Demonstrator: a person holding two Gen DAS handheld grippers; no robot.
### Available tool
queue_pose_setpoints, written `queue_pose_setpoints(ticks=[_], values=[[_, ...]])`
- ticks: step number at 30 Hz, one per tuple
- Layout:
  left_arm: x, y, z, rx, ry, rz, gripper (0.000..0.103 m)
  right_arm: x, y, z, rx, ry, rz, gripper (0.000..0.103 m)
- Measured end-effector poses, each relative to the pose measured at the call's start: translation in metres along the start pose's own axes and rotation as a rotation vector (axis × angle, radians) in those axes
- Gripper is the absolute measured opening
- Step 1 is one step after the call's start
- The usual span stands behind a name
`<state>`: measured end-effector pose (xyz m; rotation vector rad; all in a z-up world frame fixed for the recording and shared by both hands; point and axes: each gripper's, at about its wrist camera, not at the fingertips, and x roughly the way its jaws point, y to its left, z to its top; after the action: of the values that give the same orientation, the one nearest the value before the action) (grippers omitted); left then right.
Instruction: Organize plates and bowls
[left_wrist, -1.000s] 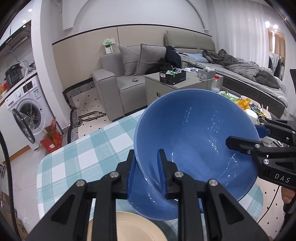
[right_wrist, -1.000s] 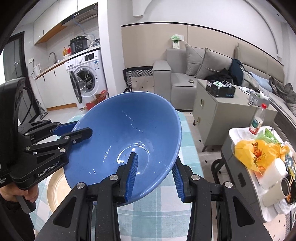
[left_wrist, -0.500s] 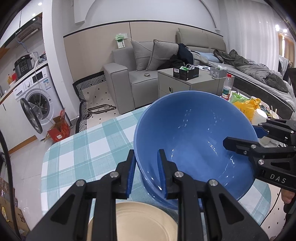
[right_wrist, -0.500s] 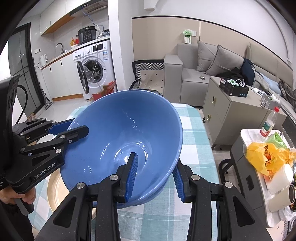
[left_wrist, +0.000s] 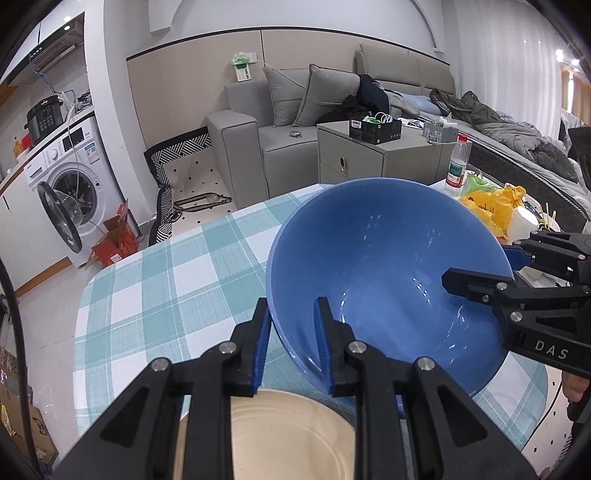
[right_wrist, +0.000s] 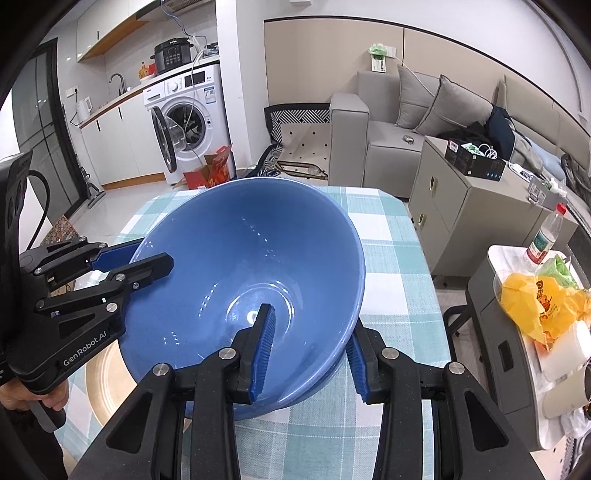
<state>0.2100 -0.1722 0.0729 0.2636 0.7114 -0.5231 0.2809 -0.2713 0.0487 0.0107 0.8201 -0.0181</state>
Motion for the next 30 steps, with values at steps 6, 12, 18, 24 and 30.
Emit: queue_pose_setpoints(ticks=[6, 12, 18, 24, 30], values=[[0.007, -0.002, -0.002, 0.007, 0.018, 0.003, 0.022, 0.012, -0.001, -0.003, -0.003, 0.026, -0.004, 0.038], [0.016, -0.005, -0.005, 0.018, 0.041, 0.007, 0.022, 0.021, -0.002, -0.006, -0.004, 0.048, -0.012, 0.038], [0.023, -0.007, -0.007, 0.025, 0.053, 0.007, 0.022, 0.029, -0.003, -0.009, -0.007, 0.065, -0.034, 0.038], [0.029, -0.007, -0.012, 0.023, 0.071, 0.013, 0.022, 0.035, 0.002, -0.013, -0.041, 0.081, -0.060, 0.038], [0.033, -0.006, -0.015, 0.026, 0.085, 0.023, 0.022, 0.042, 0.006, -0.016, -0.057, 0.099, -0.065, 0.038]])
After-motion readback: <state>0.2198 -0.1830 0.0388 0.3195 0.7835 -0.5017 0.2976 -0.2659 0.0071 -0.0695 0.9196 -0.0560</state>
